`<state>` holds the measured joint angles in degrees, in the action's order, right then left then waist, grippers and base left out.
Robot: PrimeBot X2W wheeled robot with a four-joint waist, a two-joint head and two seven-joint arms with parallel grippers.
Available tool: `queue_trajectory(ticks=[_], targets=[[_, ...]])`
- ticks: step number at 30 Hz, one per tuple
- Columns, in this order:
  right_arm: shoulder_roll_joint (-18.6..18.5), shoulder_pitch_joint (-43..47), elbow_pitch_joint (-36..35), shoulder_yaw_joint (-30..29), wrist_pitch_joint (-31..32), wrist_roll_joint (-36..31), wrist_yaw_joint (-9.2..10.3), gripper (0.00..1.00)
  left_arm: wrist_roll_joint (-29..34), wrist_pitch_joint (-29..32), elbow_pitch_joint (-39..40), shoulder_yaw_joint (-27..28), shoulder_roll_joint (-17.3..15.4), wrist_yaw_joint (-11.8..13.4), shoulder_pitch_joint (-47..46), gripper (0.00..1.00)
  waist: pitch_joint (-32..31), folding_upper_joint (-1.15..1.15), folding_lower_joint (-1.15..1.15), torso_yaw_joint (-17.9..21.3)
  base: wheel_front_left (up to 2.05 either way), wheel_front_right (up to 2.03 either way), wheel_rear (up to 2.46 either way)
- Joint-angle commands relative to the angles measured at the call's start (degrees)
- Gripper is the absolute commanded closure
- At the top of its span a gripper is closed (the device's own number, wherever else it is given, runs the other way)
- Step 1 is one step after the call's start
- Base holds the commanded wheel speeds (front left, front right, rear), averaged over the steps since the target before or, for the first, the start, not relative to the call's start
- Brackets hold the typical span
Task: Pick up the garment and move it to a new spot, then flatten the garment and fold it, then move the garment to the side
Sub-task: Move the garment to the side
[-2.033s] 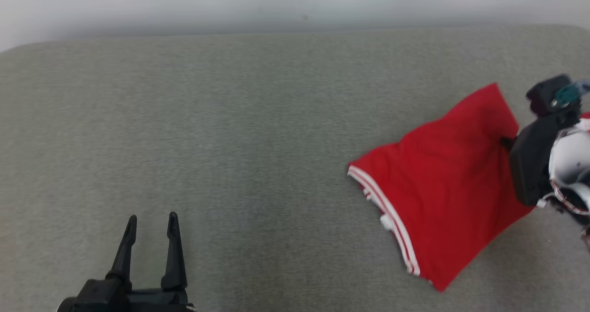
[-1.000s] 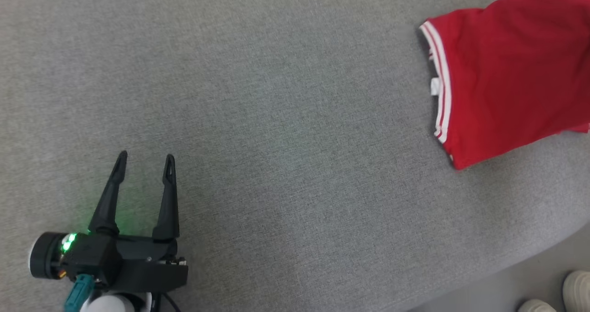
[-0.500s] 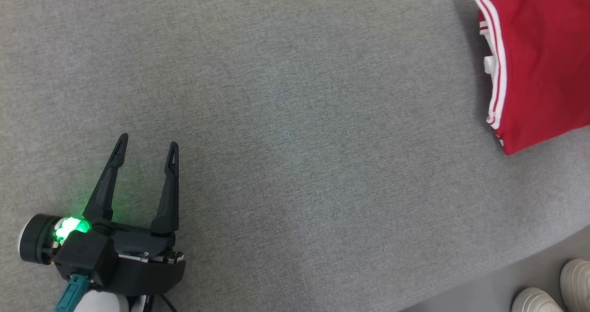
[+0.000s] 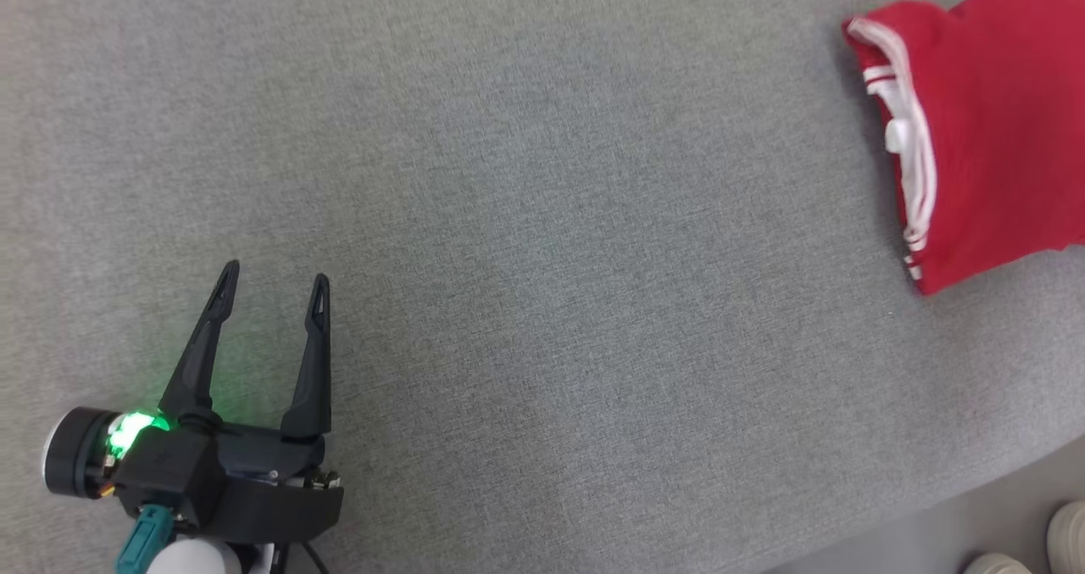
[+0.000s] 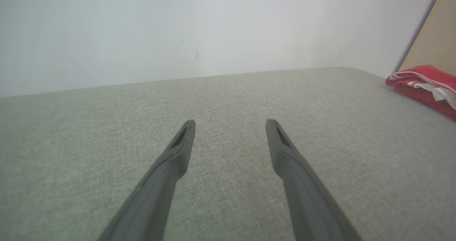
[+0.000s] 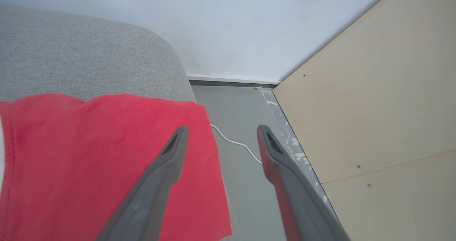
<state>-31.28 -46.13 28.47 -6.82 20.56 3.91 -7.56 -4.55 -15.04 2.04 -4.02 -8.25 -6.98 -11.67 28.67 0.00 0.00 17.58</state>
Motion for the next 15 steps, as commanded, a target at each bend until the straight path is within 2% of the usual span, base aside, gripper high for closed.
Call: queue_trajectory(ticks=[1, 10, 15], targets=[[0.5, 0.6, -0.5, 0.6, -0.1, 0.2, 0.18, 0.00, -0.2, -0.1, -0.3, 0.1, 0.2, 0.3, 1.0, 0.00, -1.5, 0.00, 0.00, -0.4, 0.00, 0.00, 0.00], [0.7, 4.1, -4.1, 5.2, -2.3, 3.4, 0.17, 0.00, -1.4, -0.1, -0.9, 1.5, 1.8, 0.7, 3.2, 0.00, -7.3, 0.00, 0.00, -2.2, 0.00, 0.00, 0.00], [2.2, 7.3, -8.4, 10.7, -6.0, 7.0, 0.18, 0.00, -2.5, -0.1, -1.7, 3.7, 2.8, 1.7, 5.6, 0.00, -12.0, 0.00, 0.00, -3.3, 0.00, 0.00, 0.00]])
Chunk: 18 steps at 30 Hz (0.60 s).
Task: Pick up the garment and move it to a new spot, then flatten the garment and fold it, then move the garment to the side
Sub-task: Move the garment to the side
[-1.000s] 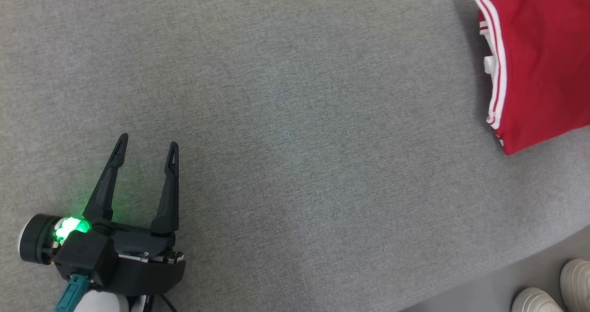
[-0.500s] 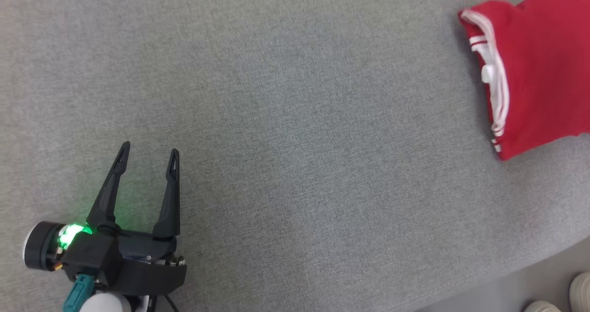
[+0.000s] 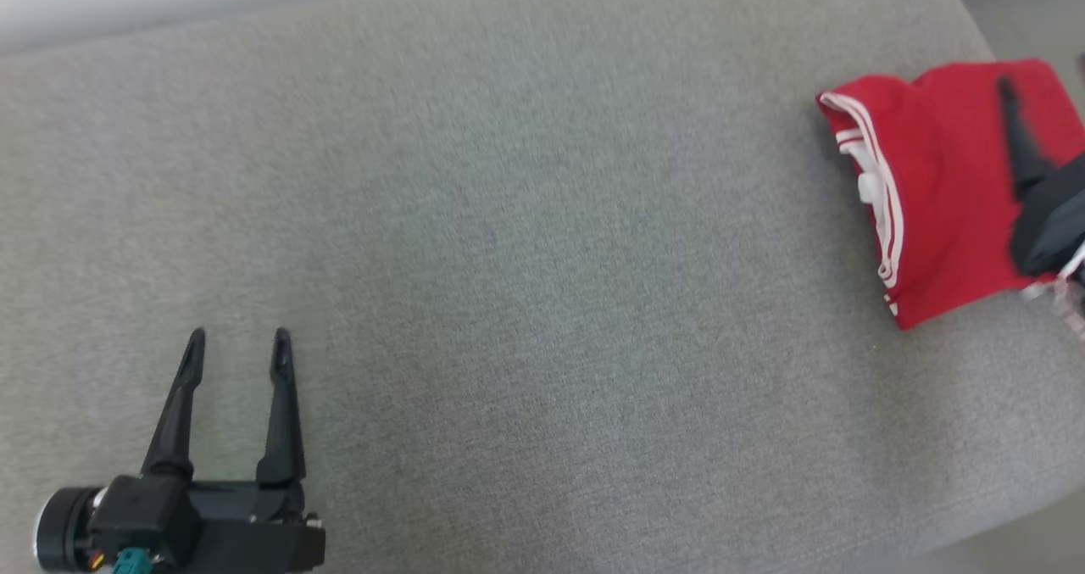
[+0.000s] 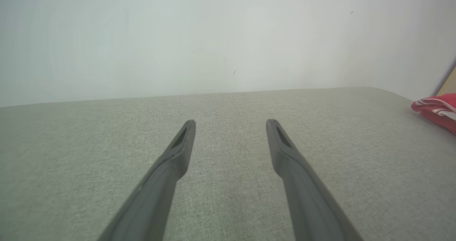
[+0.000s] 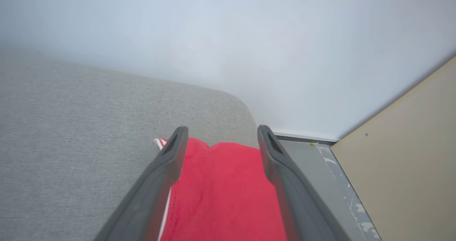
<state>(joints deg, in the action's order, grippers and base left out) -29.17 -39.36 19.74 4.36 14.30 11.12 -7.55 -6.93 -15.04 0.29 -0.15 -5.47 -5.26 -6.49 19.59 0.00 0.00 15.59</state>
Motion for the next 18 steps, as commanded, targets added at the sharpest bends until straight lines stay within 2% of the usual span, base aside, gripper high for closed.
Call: queue_trajectory(ticks=[1, 5, 10, 18], targets=[[0.4, 1.2, -0.4, 0.5, -0.6, 0.5, 0.16, 0.00, -0.3, -0.1, -0.1, 0.3, 0.3, 0.3, 0.9, 0.00, -4.0, 0.00, 0.00, -1.5, 0.00, 0.00, 0.00], [1.0, 5.0, -2.7, 4.4, -3.9, 3.3, 0.16, 0.00, -1.5, -0.1, -0.7, 1.8, 1.0, 0.1, 3.1, 0.00, -8.3, 0.00, 0.00, -2.9, 0.00, 0.00, 0.00], [1.6, 11.3, -4.3, 9.1, -8.2, 6.0, 0.16, 0.00, -4.3, -0.1, -3.2, 4.6, 2.2, 1.7, 6.7, 0.00, -13.3, 0.00, 0.00, -4.3, 0.00, 0.00, 0.00], [6.2, 20.4, -4.4, 9.9, -14.4, 7.6, 0.16, 0.00, -5.4, -0.1, -5.7, 5.2, 2.6, 1.8, 10.3, 0.00, -17.7, 0.00, 0.00, -7.1, 0.00, 0.00, 0.00]])
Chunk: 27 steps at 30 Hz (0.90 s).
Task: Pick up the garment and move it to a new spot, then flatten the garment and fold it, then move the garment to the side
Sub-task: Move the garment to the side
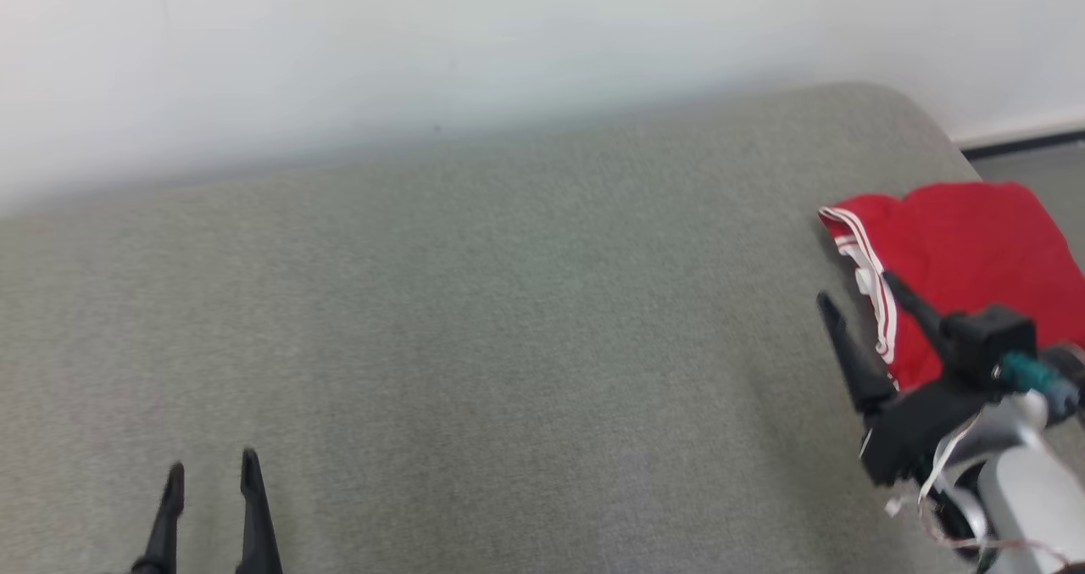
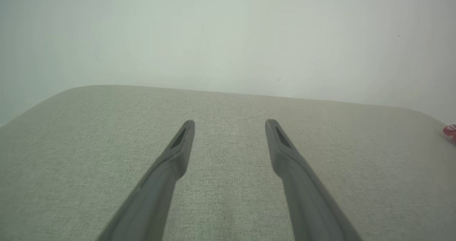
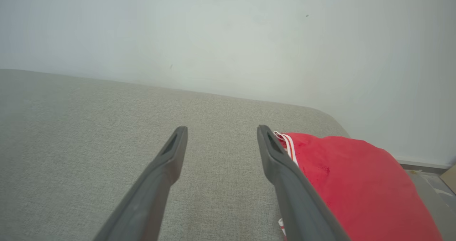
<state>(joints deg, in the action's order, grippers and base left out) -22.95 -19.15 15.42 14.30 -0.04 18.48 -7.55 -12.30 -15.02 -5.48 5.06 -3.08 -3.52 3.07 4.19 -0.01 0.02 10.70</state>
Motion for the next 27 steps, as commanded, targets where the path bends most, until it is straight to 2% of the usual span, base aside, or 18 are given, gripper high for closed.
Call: queue_trajectory(ticks=[1, 13, 19, 27], targets=[[0.3, 1.1, 0.1, -0.3, -0.7, 0.2, 0.16, 0.00, 0.1, -0.2, -0.2, 0.2, 0.2, 0.1, 0.8, 0.00, -2.7, 0.01, -0.02, -2.5, 0.00, 0.00, 0.00], [5.8, 11.1, 0.5, -7.4, -7.9, -2.3, 0.16, 0.00, -2.9, -0.1, -3.1, 0.4, 0.2, 2.7, 3.2, 0.00, -5.9, 0.01, -0.02, -5.2, 0.00, 0.00, 0.00], [8.9, 14.3, -0.1, -10.7, -11.2, -4.8, 0.16, 0.00, -0.9, -0.1, -1.8, 1.8, 0.2, 2.2, 4.2, 0.00, -7.0, 0.01, -0.02, -5.3, 0.00, 0.00, 0.00], [10.8, 16.3, 0.1, -10.3, -13.4, -6.5, 0.16, 0.00, 2.2, -0.1, -1.2, 1.5, 0.2, 1.2, 5.5, 0.00, -7.6, 0.01, -0.02, -5.2, 0.00, 0.00, 0.00]])
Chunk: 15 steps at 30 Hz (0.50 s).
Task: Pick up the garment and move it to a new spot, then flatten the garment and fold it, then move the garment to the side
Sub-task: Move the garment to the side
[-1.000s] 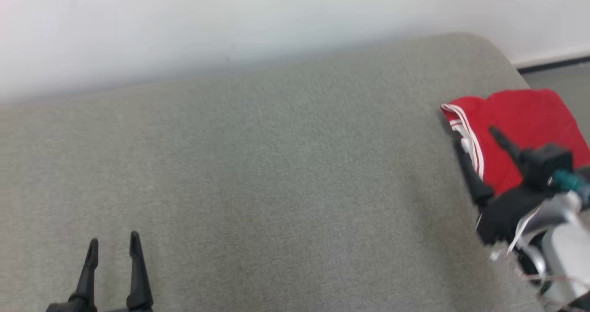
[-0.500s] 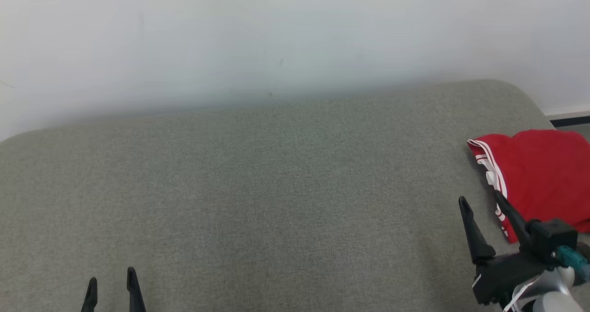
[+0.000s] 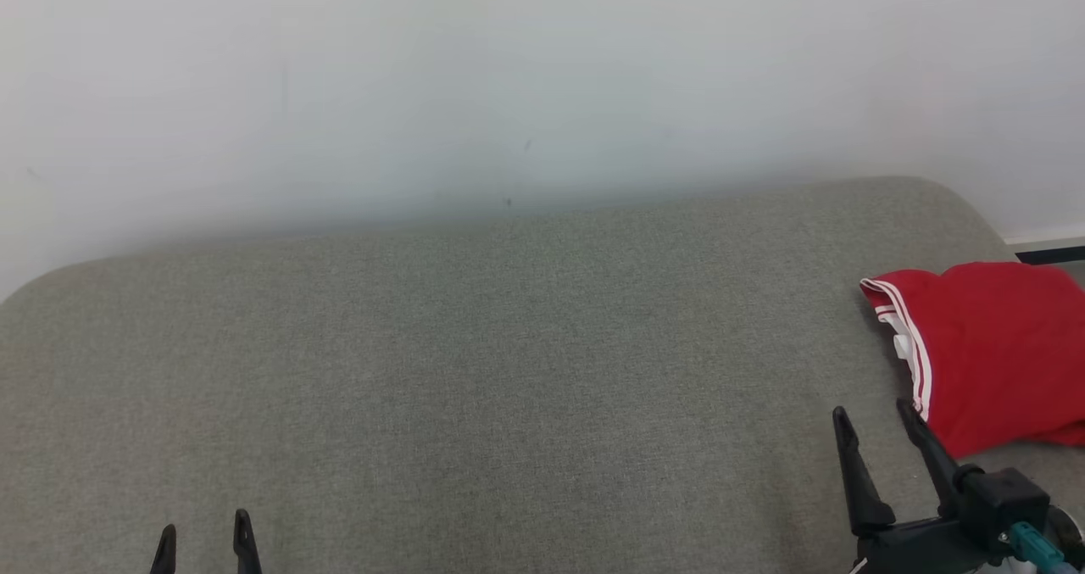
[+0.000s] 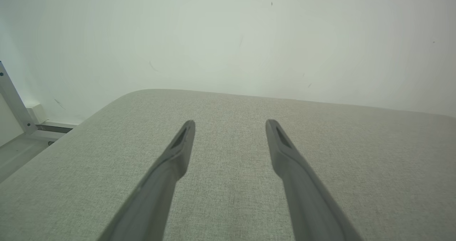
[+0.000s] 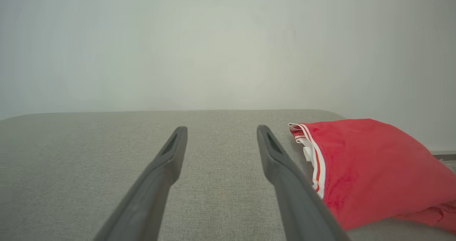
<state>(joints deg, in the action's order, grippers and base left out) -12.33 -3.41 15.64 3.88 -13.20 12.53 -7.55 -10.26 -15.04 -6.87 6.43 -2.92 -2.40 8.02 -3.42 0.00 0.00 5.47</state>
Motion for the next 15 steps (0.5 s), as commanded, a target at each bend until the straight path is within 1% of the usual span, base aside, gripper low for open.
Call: queue_trajectory(ticks=[1, 4, 15], targets=[[0.2, 0.8, -0.1, 0.3, -0.5, -0.3, 0.16, 0.00, 0.2, -0.1, 0.3, 0.1, 0.0, 0.0, 0.8, 0.00, -0.1, 0.00, 0.00, 0.0, 0.00, 0.00, 0.00], [0.2, 1.5, 0.5, 0.6, -1.0, 0.5, 0.16, 0.00, 0.3, -0.1, 0.4, 0.1, 0.0, -0.4, 1.5, 0.00, -0.3, 0.00, 0.00, 0.1, 0.00, 0.00, 0.00], [0.0, 2.5, 2.3, -0.5, -1.7, 0.5, 0.16, 0.00, 0.1, -0.1, -1.3, -0.1, 0.0, -0.3, 2.4, 0.00, -0.4, 0.00, 0.00, 0.5, 0.00, 0.00, 0.00]])
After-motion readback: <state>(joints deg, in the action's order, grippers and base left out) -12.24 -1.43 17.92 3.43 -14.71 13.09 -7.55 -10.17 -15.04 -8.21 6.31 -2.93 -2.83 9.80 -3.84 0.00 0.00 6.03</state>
